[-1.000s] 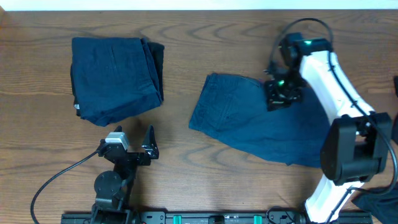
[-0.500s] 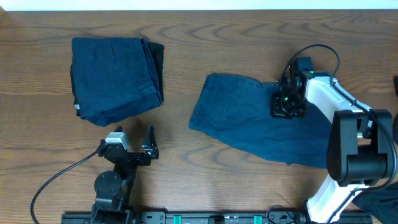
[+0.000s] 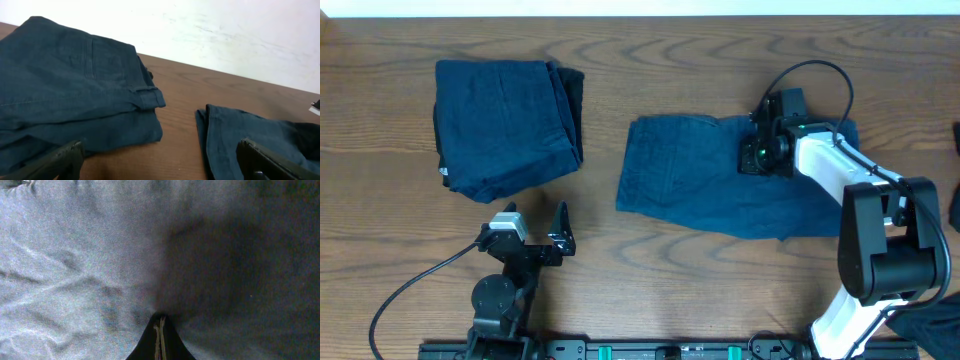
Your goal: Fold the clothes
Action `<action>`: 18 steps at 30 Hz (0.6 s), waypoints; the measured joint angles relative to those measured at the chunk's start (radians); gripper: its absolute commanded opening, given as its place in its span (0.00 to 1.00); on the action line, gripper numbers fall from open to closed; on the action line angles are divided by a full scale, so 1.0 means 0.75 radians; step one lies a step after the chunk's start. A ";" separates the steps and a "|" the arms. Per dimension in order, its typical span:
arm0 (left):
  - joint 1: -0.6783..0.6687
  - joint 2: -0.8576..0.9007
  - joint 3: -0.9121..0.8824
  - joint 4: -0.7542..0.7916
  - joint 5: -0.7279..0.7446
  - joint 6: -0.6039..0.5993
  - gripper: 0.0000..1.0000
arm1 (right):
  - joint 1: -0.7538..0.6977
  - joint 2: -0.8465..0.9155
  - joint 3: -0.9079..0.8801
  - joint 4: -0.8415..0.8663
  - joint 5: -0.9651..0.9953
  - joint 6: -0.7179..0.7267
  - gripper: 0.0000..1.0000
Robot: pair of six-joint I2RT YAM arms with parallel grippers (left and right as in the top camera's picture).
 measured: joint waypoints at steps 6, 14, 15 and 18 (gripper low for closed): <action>0.000 0.000 0.000 0.001 0.000 0.000 0.98 | 0.003 -0.010 0.026 -0.107 -0.001 -0.002 0.02; 0.000 0.001 0.000 0.000 0.000 0.000 0.98 | -0.132 -0.189 0.245 -0.419 0.005 -0.038 0.16; 0.000 0.001 0.000 0.000 0.000 0.000 0.98 | -0.175 -0.222 0.289 -0.448 0.005 -0.041 0.17; 0.000 0.001 0.000 0.000 0.000 0.000 0.98 | -0.318 -0.293 0.393 -0.484 0.010 -0.042 0.20</action>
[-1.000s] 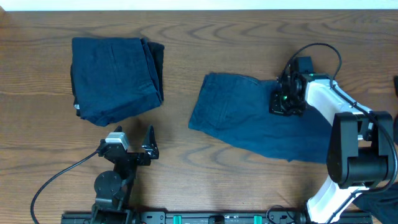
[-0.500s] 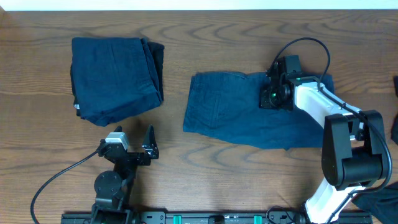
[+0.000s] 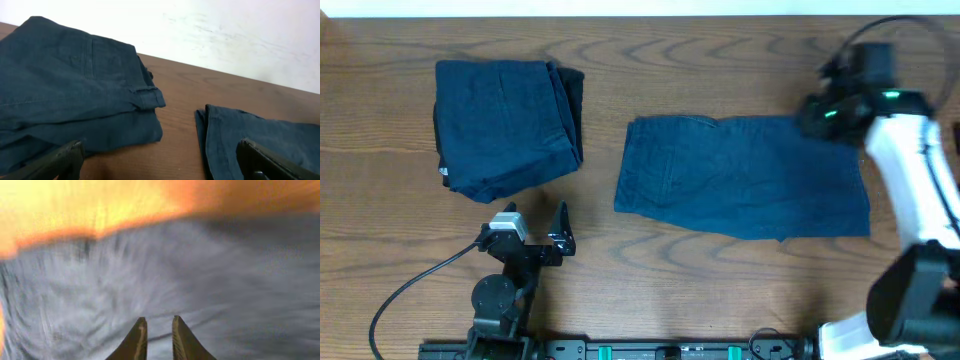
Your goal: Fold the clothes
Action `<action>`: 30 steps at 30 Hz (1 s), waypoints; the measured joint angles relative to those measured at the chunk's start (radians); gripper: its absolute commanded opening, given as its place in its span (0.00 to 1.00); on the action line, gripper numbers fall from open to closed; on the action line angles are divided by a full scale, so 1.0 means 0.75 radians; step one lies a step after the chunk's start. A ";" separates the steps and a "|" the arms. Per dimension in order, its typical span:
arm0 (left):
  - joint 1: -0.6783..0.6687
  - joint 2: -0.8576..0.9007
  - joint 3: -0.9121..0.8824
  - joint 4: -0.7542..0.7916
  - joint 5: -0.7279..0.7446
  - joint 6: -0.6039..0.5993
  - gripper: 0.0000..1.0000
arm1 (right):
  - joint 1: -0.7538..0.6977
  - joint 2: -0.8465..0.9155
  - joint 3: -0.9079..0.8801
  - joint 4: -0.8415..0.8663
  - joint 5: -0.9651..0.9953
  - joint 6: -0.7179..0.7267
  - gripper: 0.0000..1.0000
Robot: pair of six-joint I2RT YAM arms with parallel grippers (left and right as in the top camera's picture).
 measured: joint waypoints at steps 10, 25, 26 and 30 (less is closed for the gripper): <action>0.000 0.000 0.000 0.000 0.000 0.000 0.98 | -0.458 0.046 0.037 0.060 -0.167 -0.018 0.42; 0.000 0.001 0.000 0.000 0.000 0.000 0.98 | -0.538 0.483 0.034 0.399 -0.532 -0.267 0.60; 0.000 0.002 0.000 0.000 0.000 0.000 0.98 | -0.538 0.488 0.034 0.409 -0.529 -0.280 0.60; 0.000 0.002 0.000 0.000 0.000 0.000 0.98 | -0.538 0.488 0.034 0.421 -0.526 -0.315 0.55</action>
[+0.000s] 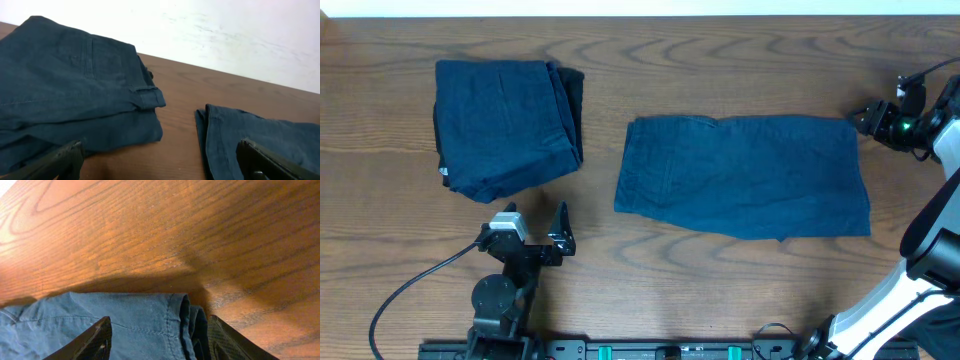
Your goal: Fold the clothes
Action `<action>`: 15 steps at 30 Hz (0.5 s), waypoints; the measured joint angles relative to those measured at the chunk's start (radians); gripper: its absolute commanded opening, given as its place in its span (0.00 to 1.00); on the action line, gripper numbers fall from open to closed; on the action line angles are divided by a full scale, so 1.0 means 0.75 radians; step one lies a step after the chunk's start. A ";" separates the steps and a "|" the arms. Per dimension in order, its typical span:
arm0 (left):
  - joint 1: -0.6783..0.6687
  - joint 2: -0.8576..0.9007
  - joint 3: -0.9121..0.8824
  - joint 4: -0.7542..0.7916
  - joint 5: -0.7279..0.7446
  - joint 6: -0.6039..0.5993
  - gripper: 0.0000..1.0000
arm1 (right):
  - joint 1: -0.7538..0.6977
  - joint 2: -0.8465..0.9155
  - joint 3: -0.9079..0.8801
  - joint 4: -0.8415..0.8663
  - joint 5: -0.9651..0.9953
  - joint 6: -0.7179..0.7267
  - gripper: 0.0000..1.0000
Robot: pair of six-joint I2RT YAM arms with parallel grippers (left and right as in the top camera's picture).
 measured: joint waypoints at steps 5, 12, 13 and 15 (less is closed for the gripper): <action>0.000 0.000 0.000 0.000 0.000 0.000 0.98 | 0.000 0.000 -0.002 -0.006 0.006 -0.010 0.49; 0.000 0.001 0.000 0.000 0.000 0.000 0.98 | 0.019 0.000 -0.042 0.081 0.016 0.040 0.49; 0.000 0.000 0.000 0.000 0.000 0.000 0.98 | 0.020 0.000 -0.043 0.085 0.018 0.048 0.49; 0.000 0.000 0.000 0.000 0.000 0.000 0.98 | 0.028 0.000 -0.043 0.096 0.026 0.055 0.49</action>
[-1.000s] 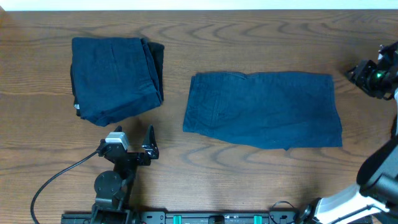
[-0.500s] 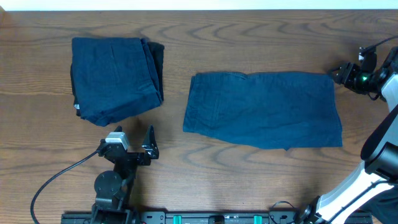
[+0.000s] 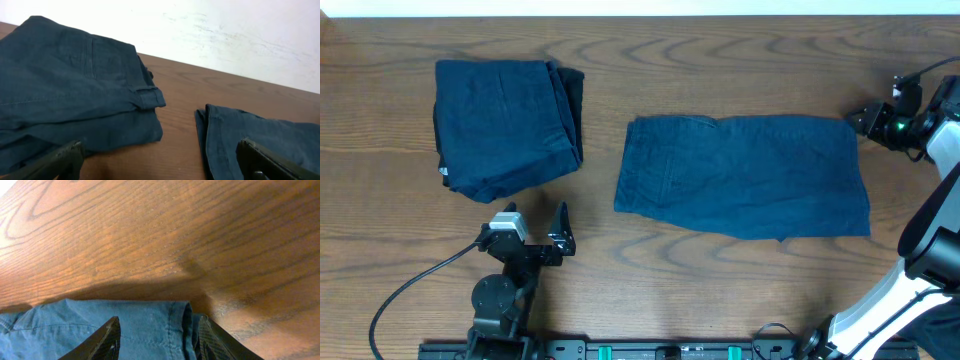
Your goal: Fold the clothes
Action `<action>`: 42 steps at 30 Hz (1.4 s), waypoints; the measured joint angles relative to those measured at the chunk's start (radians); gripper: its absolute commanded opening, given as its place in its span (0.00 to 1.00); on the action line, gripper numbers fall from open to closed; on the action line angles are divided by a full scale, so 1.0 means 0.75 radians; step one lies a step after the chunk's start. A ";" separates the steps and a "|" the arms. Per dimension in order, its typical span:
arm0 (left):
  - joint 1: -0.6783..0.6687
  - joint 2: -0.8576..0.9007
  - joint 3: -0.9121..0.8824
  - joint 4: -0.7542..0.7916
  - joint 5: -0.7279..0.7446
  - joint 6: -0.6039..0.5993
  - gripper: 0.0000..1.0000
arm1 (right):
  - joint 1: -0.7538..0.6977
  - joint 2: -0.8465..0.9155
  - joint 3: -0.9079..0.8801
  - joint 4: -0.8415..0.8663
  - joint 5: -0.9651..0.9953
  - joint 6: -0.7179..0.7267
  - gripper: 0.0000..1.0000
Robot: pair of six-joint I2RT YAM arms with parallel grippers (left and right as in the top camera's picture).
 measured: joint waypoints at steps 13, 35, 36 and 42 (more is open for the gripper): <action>0.000 0.001 0.000 0.000 0.000 0.000 0.98 | 0.063 0.023 -0.001 0.024 0.072 0.069 0.47; 0.000 0.001 0.000 0.000 0.000 0.000 0.98 | 0.063 0.028 -0.001 -0.008 0.102 0.095 0.44; 0.000 0.001 0.000 0.000 0.000 0.000 0.98 | 0.063 0.028 -0.001 -0.009 0.103 0.095 0.43; 0.000 0.001 0.000 0.000 0.000 0.000 0.98 | 0.065 0.028 -0.011 -0.010 0.105 0.099 0.32</action>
